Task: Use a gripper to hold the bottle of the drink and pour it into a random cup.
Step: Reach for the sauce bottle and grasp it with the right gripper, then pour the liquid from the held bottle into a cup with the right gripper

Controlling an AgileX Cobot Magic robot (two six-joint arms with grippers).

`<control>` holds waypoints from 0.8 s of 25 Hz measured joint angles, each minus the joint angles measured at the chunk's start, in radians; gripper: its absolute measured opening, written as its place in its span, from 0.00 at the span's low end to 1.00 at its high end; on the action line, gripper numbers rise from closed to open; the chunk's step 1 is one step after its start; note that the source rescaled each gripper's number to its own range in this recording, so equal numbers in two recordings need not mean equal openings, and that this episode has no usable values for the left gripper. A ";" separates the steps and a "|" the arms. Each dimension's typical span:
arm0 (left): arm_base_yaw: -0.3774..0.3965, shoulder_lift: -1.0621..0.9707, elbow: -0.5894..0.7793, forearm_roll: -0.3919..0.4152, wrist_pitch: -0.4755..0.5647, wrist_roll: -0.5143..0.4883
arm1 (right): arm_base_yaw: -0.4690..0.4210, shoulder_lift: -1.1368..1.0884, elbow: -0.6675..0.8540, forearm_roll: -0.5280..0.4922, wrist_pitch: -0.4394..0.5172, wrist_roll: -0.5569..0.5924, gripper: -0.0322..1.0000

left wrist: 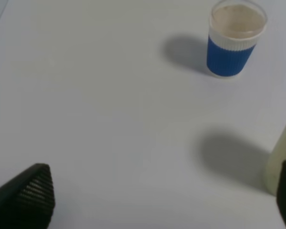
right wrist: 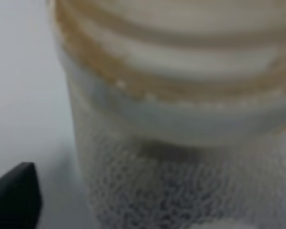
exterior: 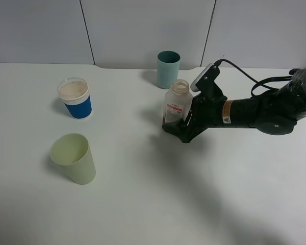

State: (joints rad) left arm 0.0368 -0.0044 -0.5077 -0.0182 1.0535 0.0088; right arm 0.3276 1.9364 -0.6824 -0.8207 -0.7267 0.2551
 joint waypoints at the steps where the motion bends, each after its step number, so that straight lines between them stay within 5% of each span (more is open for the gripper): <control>1: 0.000 0.000 0.000 0.000 0.000 0.000 | 0.000 0.000 0.000 0.000 0.000 0.000 0.40; 3: 0.000 0.000 0.000 0.000 0.000 0.000 | 0.000 0.001 -0.001 -0.001 0.000 0.009 0.05; 20: 0.000 0.000 0.000 0.000 0.000 0.000 | -0.001 -0.008 -0.002 0.015 0.013 0.121 0.03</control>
State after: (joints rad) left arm 0.0368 -0.0044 -0.5077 -0.0182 1.0535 0.0088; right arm 0.3264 1.9287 -0.6846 -0.8062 -0.7140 0.3763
